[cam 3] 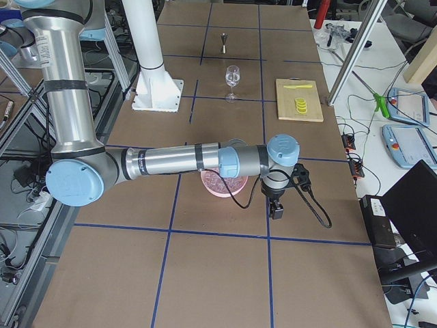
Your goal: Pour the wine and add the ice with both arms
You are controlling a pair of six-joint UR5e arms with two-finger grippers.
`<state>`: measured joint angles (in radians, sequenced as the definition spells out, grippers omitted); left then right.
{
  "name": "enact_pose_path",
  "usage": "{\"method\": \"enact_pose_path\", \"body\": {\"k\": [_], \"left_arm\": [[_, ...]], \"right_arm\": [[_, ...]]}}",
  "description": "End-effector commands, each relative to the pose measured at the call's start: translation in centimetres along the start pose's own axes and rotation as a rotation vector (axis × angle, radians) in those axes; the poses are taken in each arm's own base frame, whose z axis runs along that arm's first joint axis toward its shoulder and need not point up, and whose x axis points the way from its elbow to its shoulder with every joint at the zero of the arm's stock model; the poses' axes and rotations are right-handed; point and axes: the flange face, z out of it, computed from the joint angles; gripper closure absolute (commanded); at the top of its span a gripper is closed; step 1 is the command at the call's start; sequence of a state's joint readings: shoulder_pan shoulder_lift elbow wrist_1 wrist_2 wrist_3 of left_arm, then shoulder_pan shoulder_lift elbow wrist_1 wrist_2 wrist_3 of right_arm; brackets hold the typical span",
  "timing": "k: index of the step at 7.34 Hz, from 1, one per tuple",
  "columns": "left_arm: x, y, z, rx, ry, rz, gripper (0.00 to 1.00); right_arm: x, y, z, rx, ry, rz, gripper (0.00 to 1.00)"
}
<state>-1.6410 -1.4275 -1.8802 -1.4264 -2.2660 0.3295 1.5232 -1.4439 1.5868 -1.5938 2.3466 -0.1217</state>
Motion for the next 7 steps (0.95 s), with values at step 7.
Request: {"method": "enact_pose_path", "body": {"k": [7], "left_arm": [[0.81,0.19,0.1,0.029,0.089,-0.196,0.0]], "right_arm": [[0.03,-0.08,0.01,0.0,0.001,0.016,0.0]]}}
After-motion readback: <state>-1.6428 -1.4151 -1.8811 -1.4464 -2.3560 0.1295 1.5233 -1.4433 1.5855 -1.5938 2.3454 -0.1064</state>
